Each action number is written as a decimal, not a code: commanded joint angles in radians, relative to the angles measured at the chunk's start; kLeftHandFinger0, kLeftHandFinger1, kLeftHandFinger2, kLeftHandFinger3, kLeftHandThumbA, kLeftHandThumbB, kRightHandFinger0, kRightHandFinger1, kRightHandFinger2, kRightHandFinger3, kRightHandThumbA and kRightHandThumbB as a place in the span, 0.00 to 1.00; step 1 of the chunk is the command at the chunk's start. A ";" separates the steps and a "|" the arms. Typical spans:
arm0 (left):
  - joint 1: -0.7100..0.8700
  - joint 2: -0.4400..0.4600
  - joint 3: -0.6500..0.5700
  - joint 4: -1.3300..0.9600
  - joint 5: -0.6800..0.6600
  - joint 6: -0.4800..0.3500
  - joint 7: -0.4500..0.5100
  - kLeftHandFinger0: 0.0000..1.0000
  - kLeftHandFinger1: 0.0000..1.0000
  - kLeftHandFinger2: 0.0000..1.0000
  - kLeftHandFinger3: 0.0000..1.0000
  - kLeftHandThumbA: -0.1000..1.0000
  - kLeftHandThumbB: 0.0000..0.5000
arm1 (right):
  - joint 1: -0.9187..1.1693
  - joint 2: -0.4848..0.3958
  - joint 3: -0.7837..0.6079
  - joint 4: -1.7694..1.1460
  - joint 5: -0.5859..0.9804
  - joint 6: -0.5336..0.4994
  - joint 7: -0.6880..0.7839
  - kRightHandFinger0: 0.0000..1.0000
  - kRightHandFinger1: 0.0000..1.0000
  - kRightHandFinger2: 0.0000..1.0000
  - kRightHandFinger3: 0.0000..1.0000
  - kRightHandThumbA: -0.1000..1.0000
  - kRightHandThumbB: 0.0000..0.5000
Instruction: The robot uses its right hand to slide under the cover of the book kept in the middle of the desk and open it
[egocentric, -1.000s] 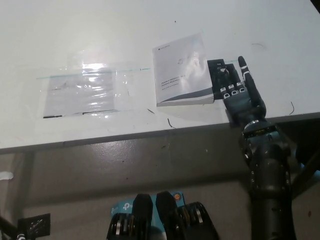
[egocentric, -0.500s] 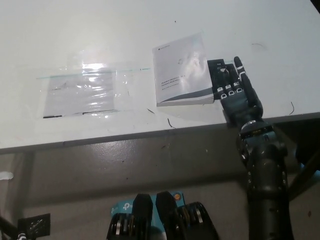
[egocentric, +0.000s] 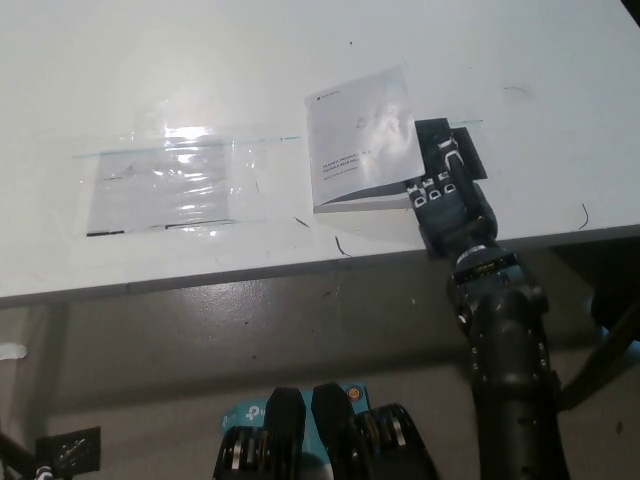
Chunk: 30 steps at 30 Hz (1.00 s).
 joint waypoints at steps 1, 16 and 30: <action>0.003 0.016 -0.007 -0.023 -0.005 0.000 0.005 0.93 0.80 0.81 0.85 0.95 0.36 | -0.068 0.022 0.012 -0.006 -0.014 -0.016 0.023 0.94 1.00 1.00 1.00 1.00 0.42; 0.021 0.026 -0.019 -0.020 0.003 -0.004 -0.001 0.92 0.78 0.79 0.88 0.96 0.34 | -0.124 0.023 0.034 0.051 -0.061 -0.027 0.038 0.86 0.96 0.97 1.00 1.00 0.46; -0.001 0.054 -0.032 -0.025 0.010 0.007 0.008 0.88 0.75 0.79 0.81 0.92 0.39 | -0.181 -0.071 0.199 0.118 -0.248 -0.031 0.091 0.83 0.87 0.89 1.00 1.00 0.45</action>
